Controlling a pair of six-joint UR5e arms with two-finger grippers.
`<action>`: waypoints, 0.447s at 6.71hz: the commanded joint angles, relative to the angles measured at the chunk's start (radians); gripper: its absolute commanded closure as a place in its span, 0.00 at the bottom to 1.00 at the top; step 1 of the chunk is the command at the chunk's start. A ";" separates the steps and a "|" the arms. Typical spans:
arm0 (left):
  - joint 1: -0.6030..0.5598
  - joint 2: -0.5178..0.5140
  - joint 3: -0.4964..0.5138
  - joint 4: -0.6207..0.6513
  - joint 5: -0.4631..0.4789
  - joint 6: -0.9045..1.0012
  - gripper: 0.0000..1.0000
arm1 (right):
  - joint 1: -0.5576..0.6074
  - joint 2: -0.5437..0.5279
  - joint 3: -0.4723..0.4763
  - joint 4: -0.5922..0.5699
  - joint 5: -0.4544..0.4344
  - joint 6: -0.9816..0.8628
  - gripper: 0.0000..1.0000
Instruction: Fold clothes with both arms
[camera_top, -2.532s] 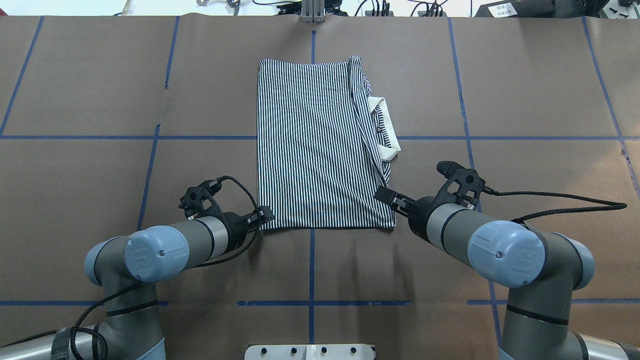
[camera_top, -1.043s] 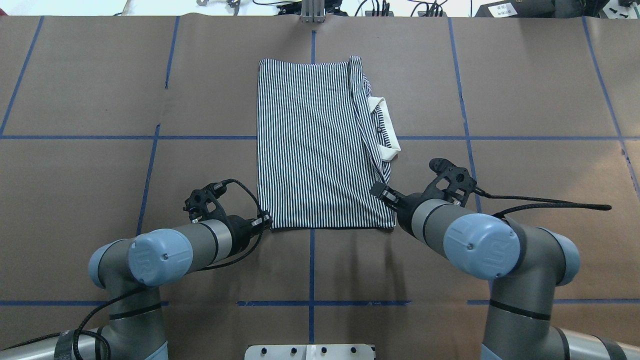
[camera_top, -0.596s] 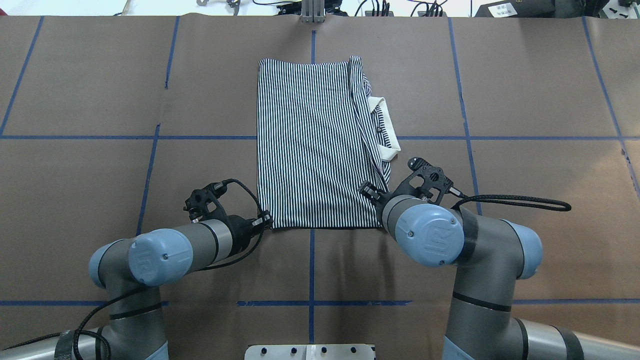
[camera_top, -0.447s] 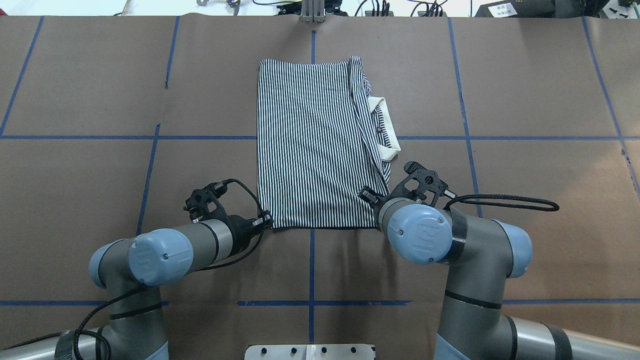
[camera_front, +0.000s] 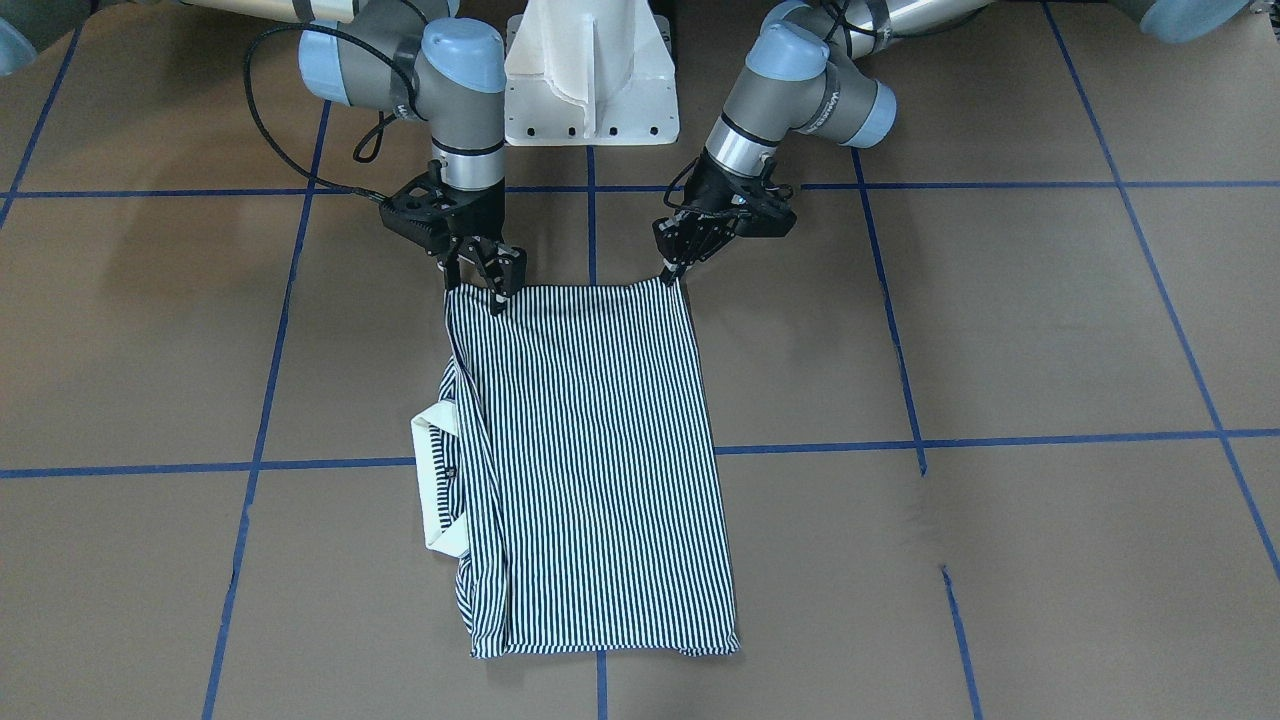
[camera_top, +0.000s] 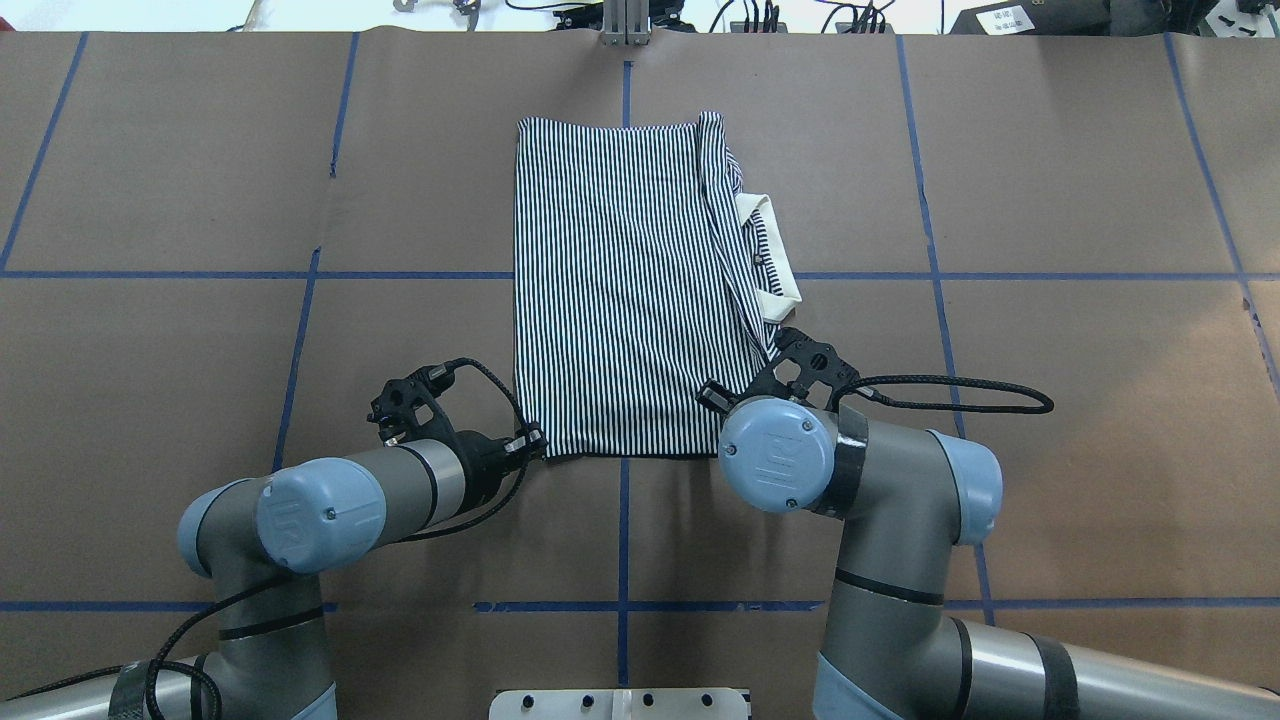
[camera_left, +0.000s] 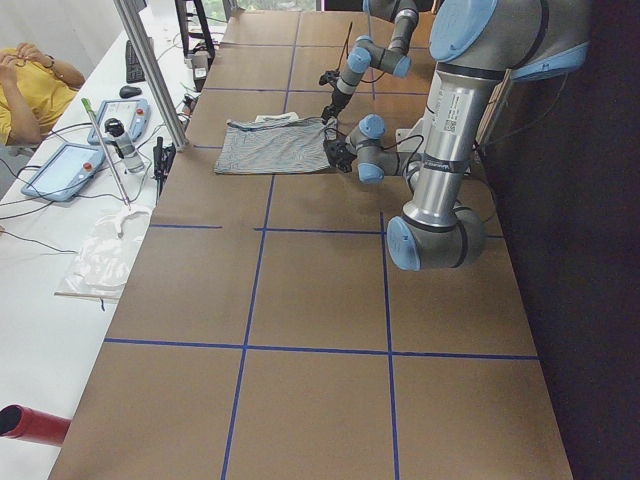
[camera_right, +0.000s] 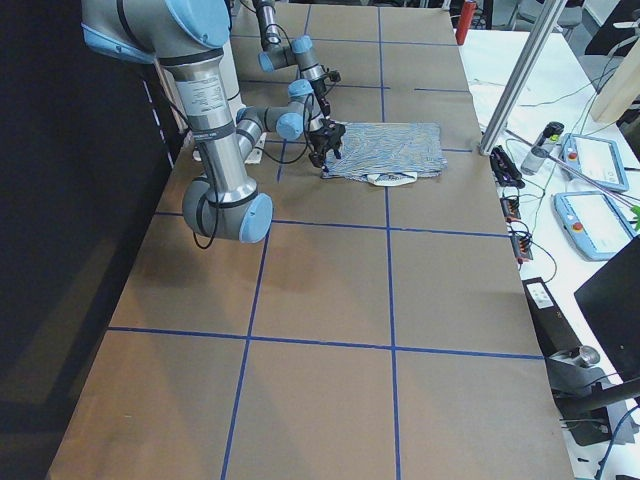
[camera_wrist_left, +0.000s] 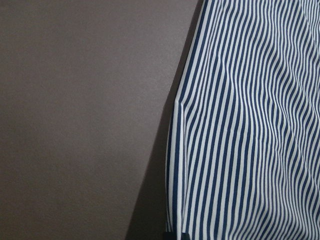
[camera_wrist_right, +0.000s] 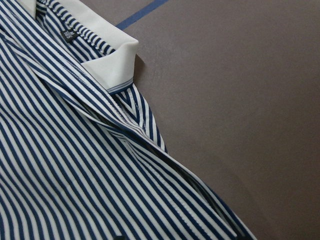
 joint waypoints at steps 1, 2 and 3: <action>-0.001 0.000 -0.002 0.000 0.000 0.000 1.00 | -0.001 0.023 -0.052 -0.005 0.001 0.002 0.21; -0.001 0.000 0.000 0.000 0.000 0.002 1.00 | -0.001 0.025 -0.065 -0.005 0.001 0.002 0.21; 0.000 -0.001 0.000 0.000 0.000 0.000 1.00 | -0.002 0.025 -0.067 -0.007 0.001 0.000 0.21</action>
